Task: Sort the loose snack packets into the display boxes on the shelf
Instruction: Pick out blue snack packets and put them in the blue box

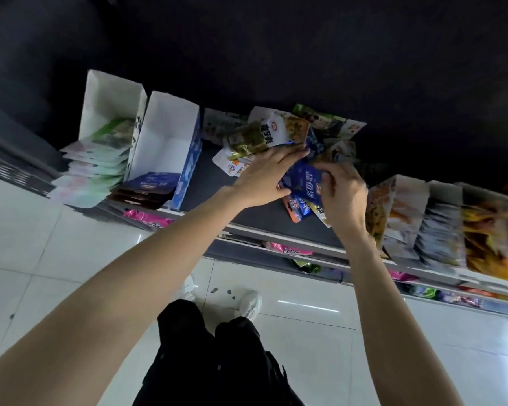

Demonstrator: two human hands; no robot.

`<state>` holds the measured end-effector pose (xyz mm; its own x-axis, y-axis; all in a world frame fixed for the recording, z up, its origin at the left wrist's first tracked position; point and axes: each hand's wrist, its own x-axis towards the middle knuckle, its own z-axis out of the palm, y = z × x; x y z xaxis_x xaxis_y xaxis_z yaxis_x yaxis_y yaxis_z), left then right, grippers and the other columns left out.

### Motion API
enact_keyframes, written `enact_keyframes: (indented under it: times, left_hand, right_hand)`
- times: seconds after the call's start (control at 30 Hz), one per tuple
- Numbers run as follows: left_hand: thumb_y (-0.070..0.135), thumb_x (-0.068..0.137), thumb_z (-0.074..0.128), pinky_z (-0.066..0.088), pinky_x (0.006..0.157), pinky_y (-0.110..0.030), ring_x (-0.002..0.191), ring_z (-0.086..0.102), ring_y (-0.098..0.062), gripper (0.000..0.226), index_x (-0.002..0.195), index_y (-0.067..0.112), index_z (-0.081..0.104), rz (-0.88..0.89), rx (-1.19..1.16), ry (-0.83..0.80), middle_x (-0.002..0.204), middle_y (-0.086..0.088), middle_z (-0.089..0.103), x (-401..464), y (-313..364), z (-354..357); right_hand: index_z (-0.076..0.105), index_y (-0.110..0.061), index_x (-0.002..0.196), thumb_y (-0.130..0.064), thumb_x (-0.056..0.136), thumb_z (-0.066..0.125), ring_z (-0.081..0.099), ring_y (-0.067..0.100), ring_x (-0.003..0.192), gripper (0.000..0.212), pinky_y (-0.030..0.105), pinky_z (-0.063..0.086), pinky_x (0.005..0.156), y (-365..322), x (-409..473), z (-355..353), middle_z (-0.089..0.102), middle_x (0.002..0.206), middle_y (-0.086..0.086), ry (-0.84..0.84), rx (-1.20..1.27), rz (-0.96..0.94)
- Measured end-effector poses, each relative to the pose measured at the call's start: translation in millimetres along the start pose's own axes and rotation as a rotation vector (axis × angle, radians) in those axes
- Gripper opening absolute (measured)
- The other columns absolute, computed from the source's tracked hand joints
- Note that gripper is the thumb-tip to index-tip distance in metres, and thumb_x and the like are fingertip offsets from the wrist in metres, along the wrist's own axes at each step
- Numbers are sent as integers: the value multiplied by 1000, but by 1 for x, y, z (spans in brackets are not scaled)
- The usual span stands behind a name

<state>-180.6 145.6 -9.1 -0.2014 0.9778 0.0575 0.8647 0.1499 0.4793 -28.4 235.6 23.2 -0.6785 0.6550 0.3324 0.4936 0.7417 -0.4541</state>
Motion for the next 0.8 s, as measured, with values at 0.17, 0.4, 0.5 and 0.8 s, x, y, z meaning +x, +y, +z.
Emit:
enact_keyframes:
  times: [0.17,0.4,0.5,0.8]
  left_hand:
    - [33,85,66,42,80,-27,101,60,-18,35,116,16,65,-80,-304,-62,113,-1,67,-11,14,-19]
    - [19,82,70,54,77,-22,88,65,-6,16,96,23,64,-424,-889,125,99,4,69,-84,-1,-72]
    - [24,81,70,55,75,-24,88,66,-5,16,93,29,61,-491,-910,169,93,13,67,-108,-14,-90]
    - [9,84,67,47,82,-12,84,61,6,16,94,20,62,-403,-597,563,91,13,65,-150,-66,-135]
  right_hand:
    - [68,-13,107,-7,88,57,63,11,81,23,21,50,72,-18,7,-36,66,94,0,-56,153,-103]
    - [55,-12,110,-9,86,66,68,8,72,27,23,55,64,-63,-12,-32,69,83,-4,-341,849,472]
    - [60,-14,95,-7,87,63,67,7,72,11,21,55,59,-95,-14,-7,70,81,-2,-463,925,437]
    - [64,-1,83,-11,85,67,62,12,63,11,16,49,59,-166,2,71,67,75,6,66,479,-48]
